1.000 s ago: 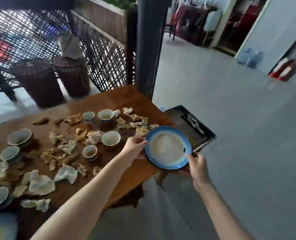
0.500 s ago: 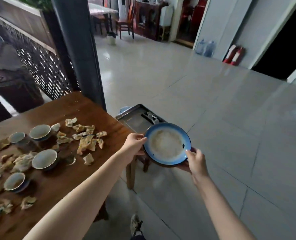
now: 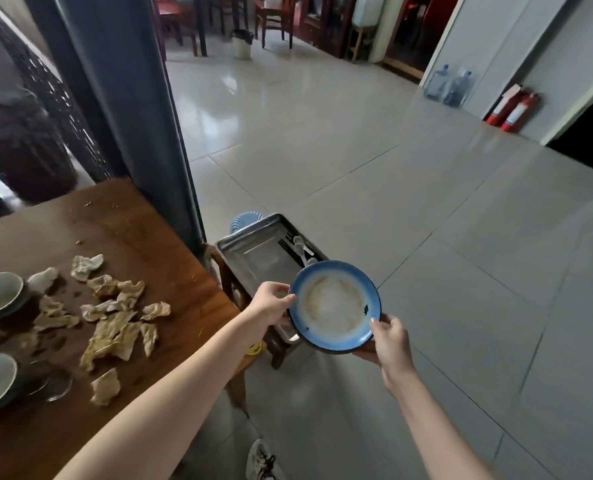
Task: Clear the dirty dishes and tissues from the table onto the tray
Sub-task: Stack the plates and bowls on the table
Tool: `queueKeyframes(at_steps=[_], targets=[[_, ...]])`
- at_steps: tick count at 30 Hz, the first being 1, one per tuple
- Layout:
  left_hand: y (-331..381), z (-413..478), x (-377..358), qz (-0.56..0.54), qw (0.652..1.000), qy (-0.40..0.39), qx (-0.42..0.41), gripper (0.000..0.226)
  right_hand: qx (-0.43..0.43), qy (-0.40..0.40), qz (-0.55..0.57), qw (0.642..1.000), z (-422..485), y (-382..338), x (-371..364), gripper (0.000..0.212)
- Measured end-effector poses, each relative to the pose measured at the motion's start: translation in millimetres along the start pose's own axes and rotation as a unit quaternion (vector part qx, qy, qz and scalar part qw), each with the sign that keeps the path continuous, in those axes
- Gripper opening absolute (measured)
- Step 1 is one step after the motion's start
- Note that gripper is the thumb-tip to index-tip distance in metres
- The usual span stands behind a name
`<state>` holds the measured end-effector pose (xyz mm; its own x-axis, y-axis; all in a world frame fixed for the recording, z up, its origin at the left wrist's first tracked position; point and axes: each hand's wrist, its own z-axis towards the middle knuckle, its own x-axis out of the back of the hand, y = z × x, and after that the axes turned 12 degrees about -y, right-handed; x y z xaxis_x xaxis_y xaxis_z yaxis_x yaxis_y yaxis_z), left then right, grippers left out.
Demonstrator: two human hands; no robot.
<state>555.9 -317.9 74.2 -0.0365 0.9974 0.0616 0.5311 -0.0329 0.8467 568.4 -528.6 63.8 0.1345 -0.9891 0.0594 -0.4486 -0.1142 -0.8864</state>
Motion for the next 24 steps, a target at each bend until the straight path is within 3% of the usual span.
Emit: queueKeyframes(at_steps=[5,10,15,18,21,24], targets=[[9.6,52.2,9.3,-0.015,0.999,0.026,0.04,0.028,-0.032,-0.017,-0.033,0.999,68.0,-7.5,-9.2,0.015],[-2.0,105.2,23.5,-0.031,0.995,0.052,0.08,0.013,-0.076,-0.054,-0.073,0.993,138.1,-3.3,-24.8,0.012],[-25.3,182.7,38.1,-0.08,0.982,0.101,0.139,0.023,-0.115,-0.104,-0.119,0.981,234.0,11.8,-47.0,0.013],[-44.7,234.5,44.7,-0.119,0.969,0.126,0.175,0.012,-0.15,-0.129,-0.136,0.971,294.5,25.3,-62.1,0.017],[-66.0,283.0,49.9,-0.124,0.956,0.147,0.22,0.038,-0.184,-0.139,-0.178,0.957,345.8,44.5,-75.6,0.022],[-88.3,323.2,56.1,-0.15,0.947,0.155,0.237,0.044,-0.195,-0.148,-0.226,0.943,388.9,63.7,-86.9,0.017]])
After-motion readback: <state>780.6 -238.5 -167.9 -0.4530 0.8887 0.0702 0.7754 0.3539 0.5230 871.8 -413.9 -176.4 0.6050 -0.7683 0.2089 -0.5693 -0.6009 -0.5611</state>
